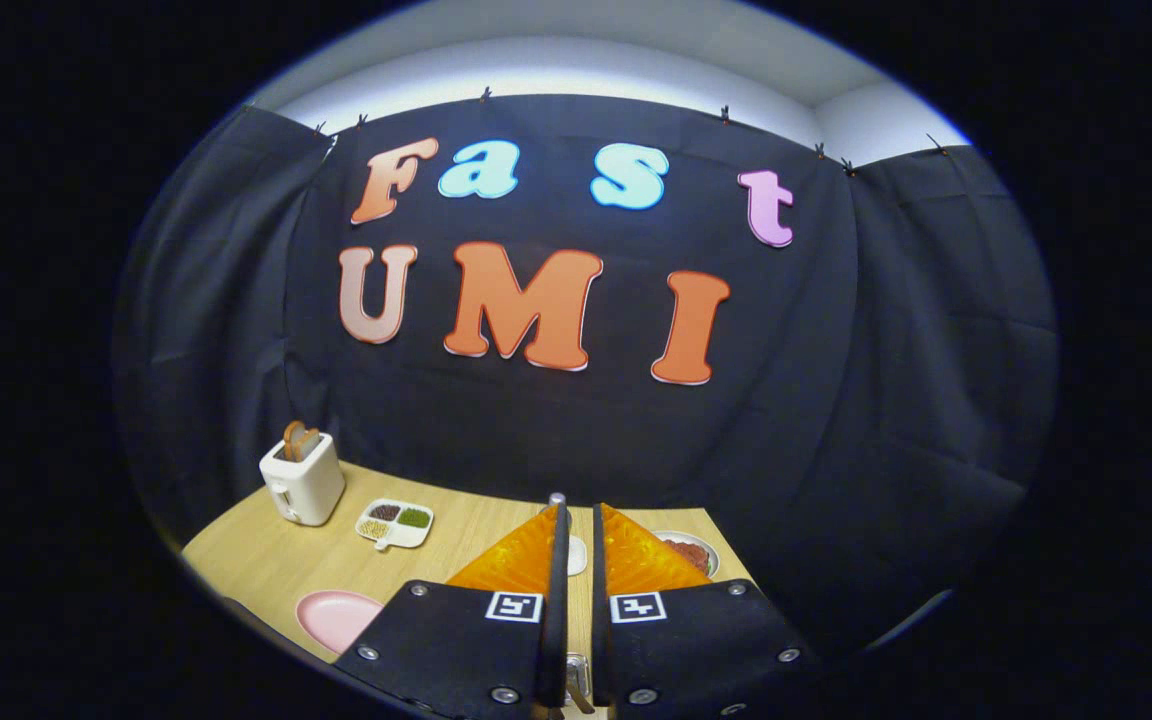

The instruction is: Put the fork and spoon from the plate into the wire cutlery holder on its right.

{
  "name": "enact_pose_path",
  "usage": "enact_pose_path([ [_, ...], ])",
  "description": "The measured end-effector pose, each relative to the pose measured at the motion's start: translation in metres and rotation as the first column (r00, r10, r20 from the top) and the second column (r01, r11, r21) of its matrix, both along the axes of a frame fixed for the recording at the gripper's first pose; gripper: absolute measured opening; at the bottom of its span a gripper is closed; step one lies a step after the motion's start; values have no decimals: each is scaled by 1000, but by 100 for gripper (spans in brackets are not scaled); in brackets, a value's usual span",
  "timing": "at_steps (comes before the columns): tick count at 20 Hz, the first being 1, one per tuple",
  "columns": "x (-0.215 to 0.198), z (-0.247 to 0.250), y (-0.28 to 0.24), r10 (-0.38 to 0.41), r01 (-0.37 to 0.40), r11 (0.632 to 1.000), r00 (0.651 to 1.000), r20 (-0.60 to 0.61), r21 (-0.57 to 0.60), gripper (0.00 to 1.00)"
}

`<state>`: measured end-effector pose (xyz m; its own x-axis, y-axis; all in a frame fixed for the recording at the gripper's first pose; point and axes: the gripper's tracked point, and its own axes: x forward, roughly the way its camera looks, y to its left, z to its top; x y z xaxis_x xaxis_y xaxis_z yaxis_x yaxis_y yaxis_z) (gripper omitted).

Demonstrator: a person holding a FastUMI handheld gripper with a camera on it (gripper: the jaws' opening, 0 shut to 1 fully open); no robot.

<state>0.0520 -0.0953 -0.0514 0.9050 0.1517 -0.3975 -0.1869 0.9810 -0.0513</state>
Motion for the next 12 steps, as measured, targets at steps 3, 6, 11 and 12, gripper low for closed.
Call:
enact_pose_path([
  [3,7,31,9,3,-6,999,997,82,36,19],
  [6,1,56,14,34,-43,997,989,142,59,33],
  [11,-4,68,25,66,-84,994,972,225,72,68],
  [12,-7,71,29,86,-107,991,967,241,77,77],
])
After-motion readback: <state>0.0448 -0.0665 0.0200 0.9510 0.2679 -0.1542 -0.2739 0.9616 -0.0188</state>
